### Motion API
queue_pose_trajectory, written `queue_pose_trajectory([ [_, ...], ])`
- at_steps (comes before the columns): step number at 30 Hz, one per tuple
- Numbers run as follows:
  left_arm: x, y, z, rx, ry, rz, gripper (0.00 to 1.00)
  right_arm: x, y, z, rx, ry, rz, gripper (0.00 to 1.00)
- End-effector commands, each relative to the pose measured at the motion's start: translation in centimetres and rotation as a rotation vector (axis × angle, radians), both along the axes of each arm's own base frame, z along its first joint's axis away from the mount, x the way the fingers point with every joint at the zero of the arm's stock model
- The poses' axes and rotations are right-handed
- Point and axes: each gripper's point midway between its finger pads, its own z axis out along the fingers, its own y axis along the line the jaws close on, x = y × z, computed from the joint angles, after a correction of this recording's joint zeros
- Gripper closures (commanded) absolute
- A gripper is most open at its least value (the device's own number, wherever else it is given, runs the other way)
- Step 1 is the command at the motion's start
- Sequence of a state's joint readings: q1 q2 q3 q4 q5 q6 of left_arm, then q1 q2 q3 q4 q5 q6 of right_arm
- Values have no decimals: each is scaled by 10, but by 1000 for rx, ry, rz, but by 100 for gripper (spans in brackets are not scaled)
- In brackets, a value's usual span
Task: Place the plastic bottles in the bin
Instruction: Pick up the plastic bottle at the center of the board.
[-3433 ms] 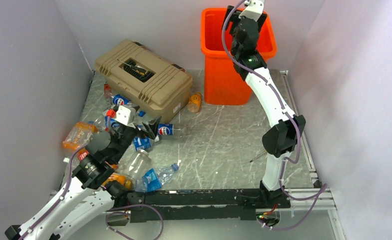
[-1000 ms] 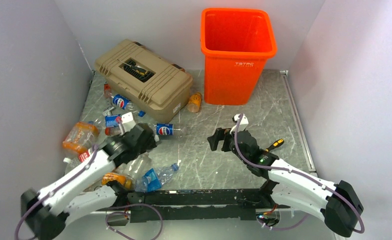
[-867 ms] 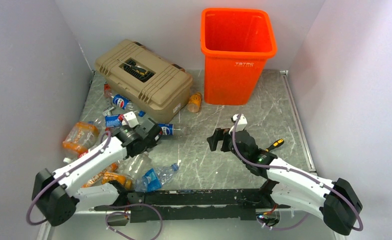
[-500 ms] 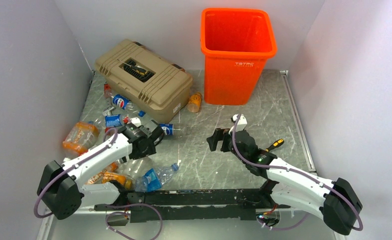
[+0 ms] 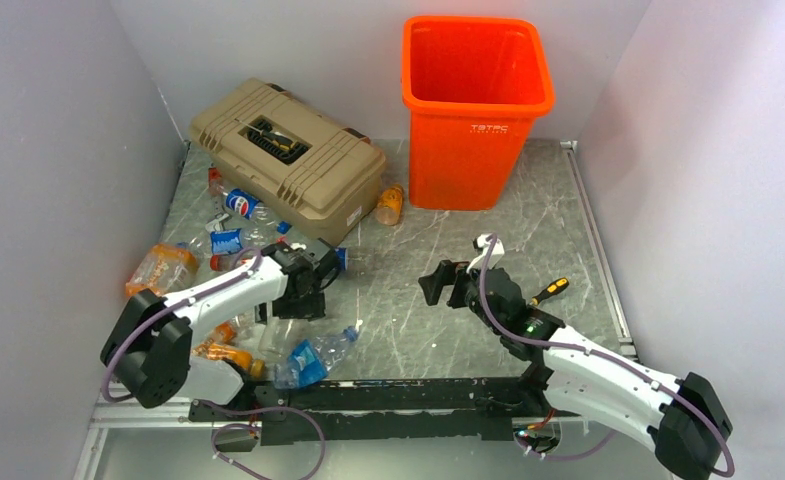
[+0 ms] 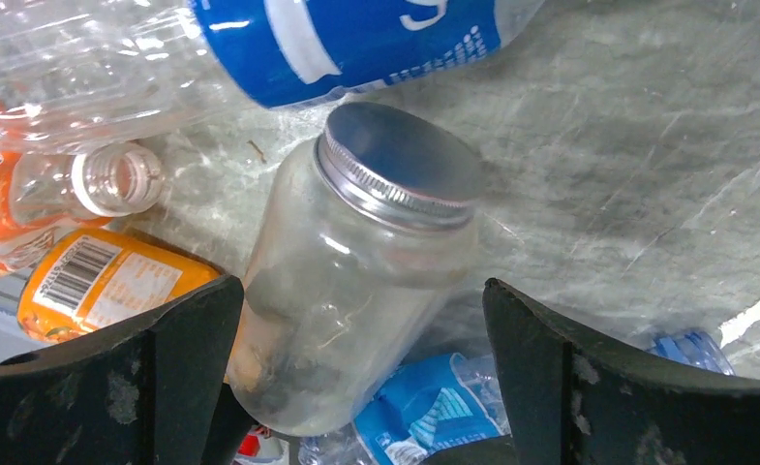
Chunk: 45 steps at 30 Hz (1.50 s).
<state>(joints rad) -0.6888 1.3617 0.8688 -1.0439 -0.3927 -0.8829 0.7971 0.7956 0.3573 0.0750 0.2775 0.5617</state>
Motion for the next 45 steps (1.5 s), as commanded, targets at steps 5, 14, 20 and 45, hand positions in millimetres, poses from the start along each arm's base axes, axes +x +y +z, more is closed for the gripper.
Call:
queue_pose_trajectory([
  [5,4,-25,-21,-95,46,-106,4,2,2,9,43,-21,-6,0],
  [14,8,-43,-29,-207,6,-158,19,3,6,9,24,-9,9,0],
  [20,19,-44,-8,-236,-109,-165,32,6,7,22,10,-25,13,0],
  [45,-8,-170,290,-764,-1036,-1504,36,-40,26,220,265,-424,315,2],
])
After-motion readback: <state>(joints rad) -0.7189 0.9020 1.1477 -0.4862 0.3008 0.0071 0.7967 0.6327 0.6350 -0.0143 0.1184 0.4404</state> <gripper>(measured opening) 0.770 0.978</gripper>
